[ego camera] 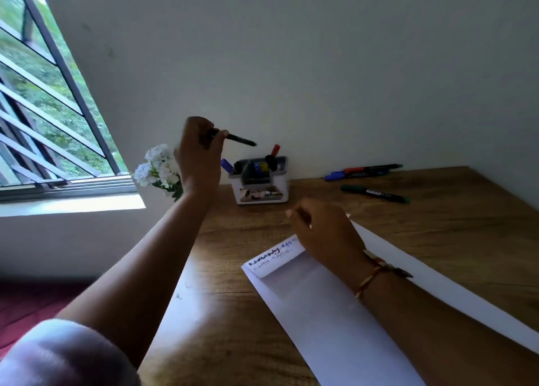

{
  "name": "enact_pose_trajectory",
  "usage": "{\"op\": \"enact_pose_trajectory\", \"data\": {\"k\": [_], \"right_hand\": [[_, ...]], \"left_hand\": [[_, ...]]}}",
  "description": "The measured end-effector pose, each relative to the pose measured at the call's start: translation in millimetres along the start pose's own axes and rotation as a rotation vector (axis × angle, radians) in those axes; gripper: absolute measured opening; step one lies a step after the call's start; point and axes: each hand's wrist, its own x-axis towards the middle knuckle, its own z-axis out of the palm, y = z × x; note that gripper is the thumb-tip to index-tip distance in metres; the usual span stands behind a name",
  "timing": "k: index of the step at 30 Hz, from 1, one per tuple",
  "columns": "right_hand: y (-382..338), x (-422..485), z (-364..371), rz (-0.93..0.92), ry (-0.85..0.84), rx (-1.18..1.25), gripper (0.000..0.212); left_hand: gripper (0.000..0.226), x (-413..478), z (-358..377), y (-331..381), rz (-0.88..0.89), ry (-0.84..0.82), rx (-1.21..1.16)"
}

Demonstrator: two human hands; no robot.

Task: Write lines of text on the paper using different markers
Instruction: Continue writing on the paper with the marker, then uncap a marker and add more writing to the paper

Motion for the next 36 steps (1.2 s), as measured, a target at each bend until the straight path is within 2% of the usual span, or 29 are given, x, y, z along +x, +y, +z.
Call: {"op": "enact_pose_trajectory", "data": {"k": [5,13,19,22,24,25,27,30,33,36], "right_hand": [[6.5,4.2,-3.7,0.094,-0.006,-0.078,0.018],[8.9,8.1,-1.6,0.167,-0.045,-0.121,0.016],[8.7,8.1,-1.8,0.173,-0.093,-0.141,0.02],[8.9,7.4,-1.8,0.166,-0.101,-0.131,0.02],[8.3,8.2,-1.6,0.181,-0.101,-0.134,0.019],[8.0,8.6,-1.5,0.189,-0.098,-0.136,0.018],[7.8,9.0,-2.8,0.193,-0.083,-0.138,0.016],[9.5,8.2,-6.6,0.164,-0.04,-0.131,0.015],[12.6,6.7,-8.8,0.156,-0.005,-0.112,0.018],[13.7,6.5,-9.0,0.164,0.004,-0.101,0.019]], "left_hand": [[0.02,16.9,14.1,-16.0,0.027,-0.159,0.214],[0.008,19.1,28.0,-33.7,-0.086,-0.338,0.439],[0.019,15.3,27.8,-38.9,-0.09,-0.46,0.586],[0.022,4.6,23.8,-25.8,-0.018,-0.39,0.58],[0.018,-10.5,24.0,-7.7,0.046,-0.34,0.468],[0.015,-21.6,24.6,0.9,0.037,-0.375,0.386],[0.012,-50.2,25.3,10.9,-0.048,-0.564,0.257],[0.018,-94.0,19.6,5.9,-0.181,-0.901,0.204],[0.025,-108.5,13.8,-2.9,-0.168,-1.174,0.174],[0.031,-105.2,14.1,-6.7,-0.123,-1.308,0.178]]}}
